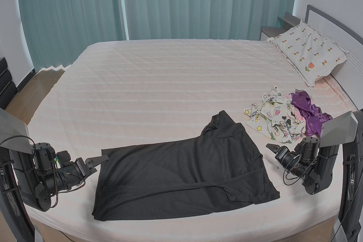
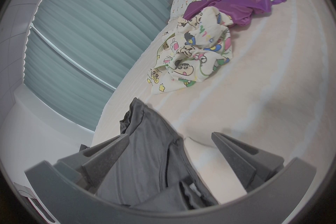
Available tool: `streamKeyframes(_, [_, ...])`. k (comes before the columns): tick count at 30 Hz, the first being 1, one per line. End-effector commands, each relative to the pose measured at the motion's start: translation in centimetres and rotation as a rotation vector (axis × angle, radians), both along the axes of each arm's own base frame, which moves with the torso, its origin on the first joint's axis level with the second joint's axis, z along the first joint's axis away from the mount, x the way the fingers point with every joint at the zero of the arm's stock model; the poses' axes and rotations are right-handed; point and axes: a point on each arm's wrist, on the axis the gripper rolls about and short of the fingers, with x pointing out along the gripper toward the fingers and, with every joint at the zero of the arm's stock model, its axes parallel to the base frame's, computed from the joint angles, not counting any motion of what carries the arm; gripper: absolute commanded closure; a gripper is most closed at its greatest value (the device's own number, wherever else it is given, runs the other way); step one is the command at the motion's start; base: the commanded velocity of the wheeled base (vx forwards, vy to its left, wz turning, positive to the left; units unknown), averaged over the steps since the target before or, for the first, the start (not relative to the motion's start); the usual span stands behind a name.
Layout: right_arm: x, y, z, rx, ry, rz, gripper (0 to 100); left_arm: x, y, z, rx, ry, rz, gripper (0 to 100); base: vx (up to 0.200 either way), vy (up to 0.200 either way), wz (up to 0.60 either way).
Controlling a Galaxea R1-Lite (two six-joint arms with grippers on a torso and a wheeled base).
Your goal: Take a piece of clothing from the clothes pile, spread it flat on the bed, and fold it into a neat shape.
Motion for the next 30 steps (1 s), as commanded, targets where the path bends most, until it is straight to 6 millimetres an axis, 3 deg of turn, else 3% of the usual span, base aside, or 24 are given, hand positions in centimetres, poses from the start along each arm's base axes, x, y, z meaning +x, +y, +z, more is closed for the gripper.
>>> streamKeyframes(1, [-0.1,0.1,0.1,0.001,-0.007,0.003,0,0.7,0.1,-0.3,0.02,-0.02,0.027,0,0.0,0.0,0.0])
streamKeyframes(10, [-0.1,0.2,0.0,0.0,-0.006,0.006,0,1.1,0.2,-0.2,-0.003,-0.001,0.107,0,0.0,0.0,0.0])
streamKeyframes(19, [-0.1,0.3,0.1,0.001,-0.007,0.009,0,1.0,0.4,-0.4,-0.006,0.009,0.109,0,0.0,0.2,0.0])
streamKeyframes(24, [0.0,0.3,0.2,0.001,-0.01,0.009,0,1.2,0.3,-1.2,0.004,0.03,0.102,0,0.0,0.0,0.0])
streamKeyframes(30, [0.0,0.3,0.4,0.002,-0.018,0.012,0,3.0,-1.2,-1.8,0.021,-0.002,0.059,0,0.0,0.0,0.0])
